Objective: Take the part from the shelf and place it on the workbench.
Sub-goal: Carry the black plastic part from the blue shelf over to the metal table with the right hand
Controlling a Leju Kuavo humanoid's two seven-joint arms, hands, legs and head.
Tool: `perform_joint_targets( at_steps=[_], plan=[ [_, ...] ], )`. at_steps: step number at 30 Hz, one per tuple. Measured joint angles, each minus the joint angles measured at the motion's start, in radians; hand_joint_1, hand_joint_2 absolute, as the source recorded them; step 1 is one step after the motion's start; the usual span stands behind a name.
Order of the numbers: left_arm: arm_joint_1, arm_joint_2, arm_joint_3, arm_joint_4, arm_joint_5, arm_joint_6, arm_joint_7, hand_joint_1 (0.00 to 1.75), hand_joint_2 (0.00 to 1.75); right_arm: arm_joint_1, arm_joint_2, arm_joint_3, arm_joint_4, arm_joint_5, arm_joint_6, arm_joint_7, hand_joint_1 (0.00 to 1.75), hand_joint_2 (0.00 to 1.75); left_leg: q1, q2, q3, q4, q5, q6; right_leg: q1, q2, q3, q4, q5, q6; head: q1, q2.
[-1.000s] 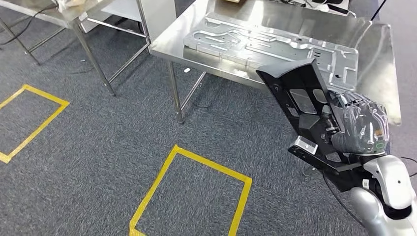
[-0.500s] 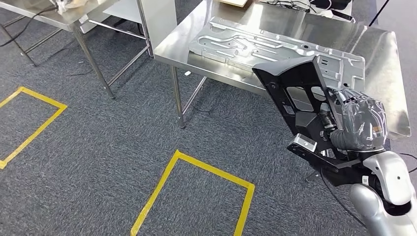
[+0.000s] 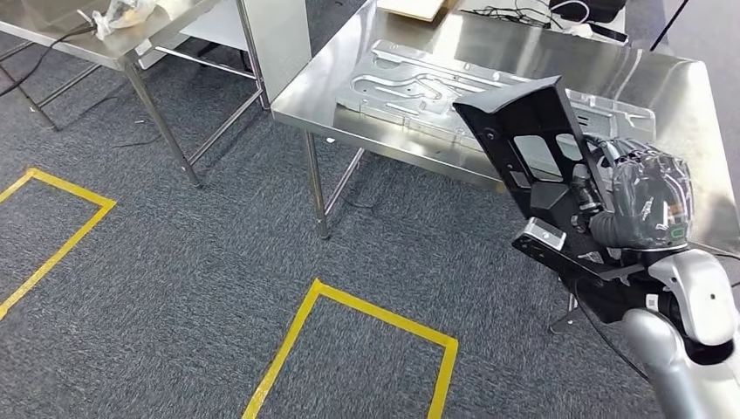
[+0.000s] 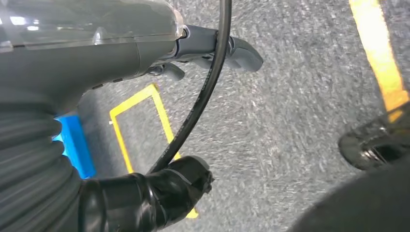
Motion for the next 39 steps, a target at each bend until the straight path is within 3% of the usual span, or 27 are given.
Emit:
perform_joint_targets(
  at_steps=[2, 4, 7, 8, 9, 10, 12, 14, 16, 18, 19, 21, 23, 24, 25, 27, 28, 30, 34, 35, 38, 39],
  plan=[
    [-0.001, 0.002, 0.0, 0.001, 0.0, 0.001, -0.001, 0.0, 1.75, -0.012, -0.007, -0.001, 0.005, -0.001, 0.007, 0.0, 1.75, 1.75, 0.0, -0.001, 0.007, -0.006, -0.009, 0.021, -0.004, -0.001, 0.009, 0.002, -0.002, 0.01, 0.001, 0.0],
    [0.0, 0.005, 0.0, 0.003, 0.0, 0.002, -0.001, 0.0, 1.75, -0.029, -0.014, -0.003, 0.01, -0.002, 0.012, 0.001, 1.75, 1.75, -0.001, -0.001, 0.02, -0.01, -0.016, 0.038, -0.005, -0.002, -0.015, 0.058, -0.024, 0.013, 0.002, 0.0],
    [-0.001, 0.008, 0.0, 0.008, 0.0, 0.002, -0.003, 0.0, 1.75, -0.047, -0.024, -0.005, 0.019, -0.002, 0.021, 0.002, 1.75, 1.75, -0.009, -0.002, 0.034, -0.012, -0.029, 0.054, 0.005, -0.003, -0.142, 0.254, -0.097, 0.008, 0.002, 0.0],
    [-0.001, 0.008, 0.0, 0.01, 0.0, 0.002, -0.003, 0.0, 1.75, -0.049, -0.026, -0.005, 0.022, -0.002, 0.024, 0.002, 1.75, 1.75, -0.013, -0.002, 0.041, -0.012, -0.035, 0.057, 0.009, -0.003, -0.177, 0.293, -0.102, 0.004, 0.002, 0.0],
    [-0.002, 0.009, 0.0, 0.011, 0.0, 0.002, -0.004, 0.0, 1.75, -0.049, -0.027, -0.005, 0.026, -0.002, 0.026, 0.002, 1.75, 1.75, -0.018, -0.004, 0.051, -0.012, -0.043, 0.059, 0.013, -0.003, -0.196, 0.296, -0.087, -0.002, 0.002, 0.0],
    [-0.002, 0.009, 0.0, 0.013, 0.0, 0.002, -0.004, 0.0, 1.75, -0.051, -0.029, -0.005, 0.028, -0.002, 0.027, 0.002, 1.75, 1.75, -0.022, -0.005, 0.064, -0.012, -0.051, 0.061, 0.018, -0.003, -0.197, 0.263, -0.05, -0.011, 0.002, 0.0],
    [-0.001, 0.009, -0.001, 0.017, 0.0, 0.002, -0.004, 0.0, 1.75, -0.056, -0.033, -0.006, 0.032, -0.002, 0.027, 0.002, 1.75, 1.75, -0.03, -0.006, 0.089, -0.013, -0.069, 0.061, 0.032, -0.003, -0.168, 0.143, 0.047, -0.037, 0.002, 0.0],
    [-0.002, 0.01, -0.001, 0.022, 0.0, 0.002, -0.004, 0.0, 1.75, -0.063, -0.037, -0.005, 0.035, -0.002, 0.028, 0.002, 1.75, 1.75, -0.032, -0.006, 0.101, -0.015, -0.082, 0.055, 0.046, -0.005, -0.149, 0.067, 0.08, -0.057, 0.0, 0.0],
    [-0.005, 0.013, -0.002, 0.025, 0.0, 0.004, -0.004, 0.0, 1.75, -0.07, -0.04, -0.005, 0.037, -0.003, 0.028, 0.002, 1.75, 1.75, -0.031, -0.004, 0.108, -0.008, -0.083, 0.045, 0.05, -0.005, -0.139, 0.05, 0.076, -0.065, 0.0, 0.0],
    [-0.006, 0.017, -0.002, 0.027, 0.0, 0.007, -0.004, 0.0, 1.75, -0.076, -0.041, -0.005, 0.038, -0.003, 0.028, 0.002, 1.75, 1.75, -0.033, -0.001, 0.113, 0.014, -0.083, 0.033, 0.042, -0.004, -0.108, 0.029, 0.085, -0.07, 0.0, 0.0],
    [-0.008, 0.019, -0.002, 0.029, 0.0, 0.009, -0.004, 0.0, 1.75, -0.08, -0.042, -0.004, 0.038, -0.003, 0.028, 0.002, 1.75, 1.75, -0.033, -0.001, 0.105, 0.039, -0.093, 0.027, 0.037, -0.005, -0.092, 0.02, 0.082, -0.073, -0.001, 0.0],
    [-0.011, 0.021, -0.002, 0.032, 0.0, 0.011, -0.005, 0.0, 1.75, -0.086, -0.042, -0.004, 0.039, -0.003, 0.029, 0.003, 1.75, 1.75, -0.027, 0.0, 0.05, 0.134, -0.139, 0.018, 0.033, -0.006, -0.074, 0.01, 0.074, -0.075, -0.003, 0.0],
    [-0.012, 0.021, -0.003, 0.033, 0.0, 0.012, -0.006, 0.0, 1.75, -0.088, -0.042, -0.004, 0.04, -0.003, 0.03, 0.003, 1.75, 1.75, -0.019, 0.0, -0.028, 0.234, -0.181, 0.01, 0.032, -0.004, -0.068, 0.01, 0.064, -0.072, -0.004, 0.0],
    [-0.011, 0.022, -0.003, 0.033, 0.0, 0.013, -0.006, 0.0, 1.75, -0.088, -0.042, -0.004, 0.042, -0.003, 0.032, 0.003, 1.75, 1.75, -0.017, 0.0, -0.052, 0.251, -0.176, 0.008, 0.031, -0.003, -0.063, 0.011, 0.057, -0.07, -0.004, 0.0],
    [-0.01, 0.023, -0.003, 0.033, 0.0, 0.013, -0.007, 0.0, 1.75, -0.089, -0.043, -0.004, 0.043, -0.003, 0.033, 0.003, 1.75, 1.75, -0.015, 0.0, -0.059, 0.232, -0.147, 0.005, 0.03, -0.002, -0.055, 0.013, 0.05, -0.067, -0.004, 0.0],
    [-0.007, 0.026, -0.002, 0.033, 0.0, 0.013, -0.007, 0.0, 1.75, -0.091, -0.044, -0.005, 0.044, -0.003, 0.038, 0.004, 1.75, 1.75, -0.012, 0.0, -0.029, 0.12, -0.051, 0.002, 0.026, -0.002, -0.037, 0.015, 0.032, -0.057, -0.004, 0.0],
    [-0.006, 0.027, -0.002, 0.035, 0.0, 0.013, -0.008, 0.0, 1.75, -0.094, -0.045, -0.005, 0.044, -0.003, 0.04, 0.004, 1.75, 1.75, -0.014, 0.0, -0.015, 0.065, -0.022, 0.003, 0.026, -0.002, -0.029, 0.016, 0.024, -0.052, -0.004, 0.0],
    [-0.007, 0.028, -0.003, 0.038, 0.0, 0.014, -0.009, 0.0, 1.75, -0.105, -0.048, -0.005, 0.047, -0.003, 0.049, 0.005, 1.75, 1.75, -0.018, 0.001, -0.002, 0.012, -0.012, 0.016, 0.027, -0.002, -0.024, 0.018, 0.013, -0.039, -0.004, 0.0],
    [-0.006, 0.029, -0.003, 0.04, 0.0, 0.017, -0.01, 0.0, 1.75, -0.147, -0.063, -0.005, 0.056, -0.008, 0.08, 0.009, 1.75, 1.75, -0.019, 0.002, 0.02, -0.006, -0.017, 0.049, 0.025, -0.002, -0.023, 0.042, -0.001, -0.016, -0.004, 0.0],
    [-0.006, 0.03, -0.003, 0.041, 0.0, 0.018, -0.01, 0.0, 1.75, -0.166, -0.067, -0.005, 0.06, -0.011, 0.091, 0.011, 1.75, 1.75, -0.018, 0.002, 0.028, -0.009, -0.019, 0.054, 0.024, -0.003, -0.043, 0.079, -0.011, -0.014, -0.003, 0.0],
    [-0.01, 0.034, -0.003, 0.044, 0.0, 0.022, -0.01, 0.0, 1.75, -0.228, -0.082, 0.002, 0.084, -0.021, 0.127, 0.016, 1.75, 1.75, -0.021, 0.0, 0.048, -0.012, -0.034, 0.063, 0.024, -0.003, -0.171, 0.264, -0.068, -0.013, -0.003, 0.0],
    [-0.011, 0.035, -0.003, 0.046, 0.0, 0.024, -0.01, 0.0, 1.75, -0.244, -0.086, 0.006, 0.094, -0.024, 0.136, 0.016, 1.75, 1.75, -0.023, -0.002, 0.057, -0.012, -0.042, 0.064, 0.025, -0.003, -0.205, 0.298, -0.077, -0.014, -0.003, 0.0]
  ],
)
